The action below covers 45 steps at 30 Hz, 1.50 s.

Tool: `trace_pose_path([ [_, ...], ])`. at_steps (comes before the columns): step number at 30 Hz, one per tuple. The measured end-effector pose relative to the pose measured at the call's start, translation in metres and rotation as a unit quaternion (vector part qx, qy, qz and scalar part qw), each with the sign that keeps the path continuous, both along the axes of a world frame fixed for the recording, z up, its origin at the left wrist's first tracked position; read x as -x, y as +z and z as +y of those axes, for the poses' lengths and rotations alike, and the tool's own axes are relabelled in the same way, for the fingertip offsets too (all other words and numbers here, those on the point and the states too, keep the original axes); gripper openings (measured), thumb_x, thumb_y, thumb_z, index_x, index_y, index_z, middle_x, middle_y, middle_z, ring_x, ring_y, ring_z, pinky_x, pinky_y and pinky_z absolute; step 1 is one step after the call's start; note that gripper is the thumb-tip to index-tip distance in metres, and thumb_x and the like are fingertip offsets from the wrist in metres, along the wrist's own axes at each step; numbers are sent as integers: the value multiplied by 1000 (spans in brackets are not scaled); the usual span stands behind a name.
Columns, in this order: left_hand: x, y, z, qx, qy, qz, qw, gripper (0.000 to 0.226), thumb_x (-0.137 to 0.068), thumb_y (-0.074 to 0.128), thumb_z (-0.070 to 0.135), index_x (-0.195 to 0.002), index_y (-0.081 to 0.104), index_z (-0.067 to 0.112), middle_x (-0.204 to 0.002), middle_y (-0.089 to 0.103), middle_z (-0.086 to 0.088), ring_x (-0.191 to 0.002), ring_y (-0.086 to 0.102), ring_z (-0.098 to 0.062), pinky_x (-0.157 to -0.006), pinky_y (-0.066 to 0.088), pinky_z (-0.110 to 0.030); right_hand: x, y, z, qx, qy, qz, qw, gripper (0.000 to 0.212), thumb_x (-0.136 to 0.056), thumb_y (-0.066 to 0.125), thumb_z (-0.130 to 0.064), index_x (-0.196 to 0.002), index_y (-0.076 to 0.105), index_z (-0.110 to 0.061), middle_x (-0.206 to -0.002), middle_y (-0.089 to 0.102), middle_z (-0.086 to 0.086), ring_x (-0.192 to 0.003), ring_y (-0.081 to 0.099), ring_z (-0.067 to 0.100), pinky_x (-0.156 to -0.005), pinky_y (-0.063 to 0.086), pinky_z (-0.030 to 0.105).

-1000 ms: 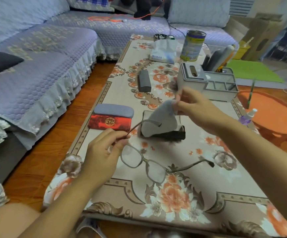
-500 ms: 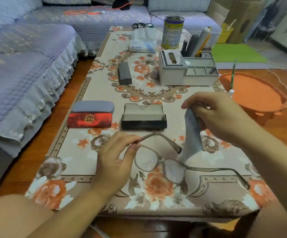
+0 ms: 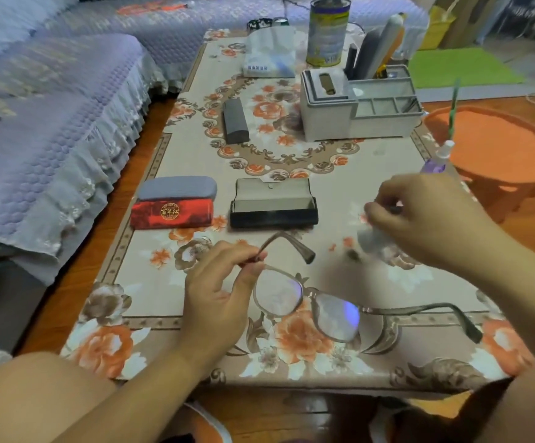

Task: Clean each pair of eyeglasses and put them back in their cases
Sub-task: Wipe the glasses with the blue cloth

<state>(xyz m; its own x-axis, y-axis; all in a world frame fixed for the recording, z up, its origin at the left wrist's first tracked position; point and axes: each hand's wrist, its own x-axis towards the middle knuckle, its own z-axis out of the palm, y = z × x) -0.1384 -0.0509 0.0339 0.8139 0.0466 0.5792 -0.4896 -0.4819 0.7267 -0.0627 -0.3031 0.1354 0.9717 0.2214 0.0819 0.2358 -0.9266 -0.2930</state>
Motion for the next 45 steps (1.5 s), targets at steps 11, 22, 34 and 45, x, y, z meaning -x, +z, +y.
trace_pose_path([
  [11, 1, 3, 1, 19, -49, 9, 999, 14, -93, 64, 13, -102, 72, 7, -94, 69, -2, -93, 64, -6, -84, 49, -22, 30, -27, 43, -369, 175, 390, 825, 28, -104, 54, -21, -104, 71, 1, -106, 73, 20, -102, 69, 33, -99, 54, 39],
  [22, 4, 5, -6, 12, -72, 5, 997, 10, -91, 65, 8, -99, 72, 8, -91, 68, -4, -89, 63, -9, -83, 48, -21, 39, -45, 67, -411, 113, 482, 765, 12, -76, 67, -13, -79, 70, -2, -73, 64, 20, -76, 62, 28, -73, 48, 35],
  [34, 2, 6, -6, -18, -114, -9, 993, 12, -94, 65, 9, -96, 74, 1, -91, 67, -6, -87, 62, -15, -81, 50, -27, 54, -40, 75, -416, 122, 424, 795, 9, -88, 73, 1, -80, 74, -4, -78, 74, 11, -73, 68, 14, -71, 57, 28],
  [45, -7, 16, 11, 69, -176, 122, 974, 13, -87, 73, 18, -99, 74, 22, -92, 71, 8, -89, 67, -13, -80, 54, -23, 48, -39, 69, -486, 94, 506, 706, 37, -96, 62, -5, -64, 73, -20, -68, 64, 3, -63, 59, 17, -60, 51, 28],
])
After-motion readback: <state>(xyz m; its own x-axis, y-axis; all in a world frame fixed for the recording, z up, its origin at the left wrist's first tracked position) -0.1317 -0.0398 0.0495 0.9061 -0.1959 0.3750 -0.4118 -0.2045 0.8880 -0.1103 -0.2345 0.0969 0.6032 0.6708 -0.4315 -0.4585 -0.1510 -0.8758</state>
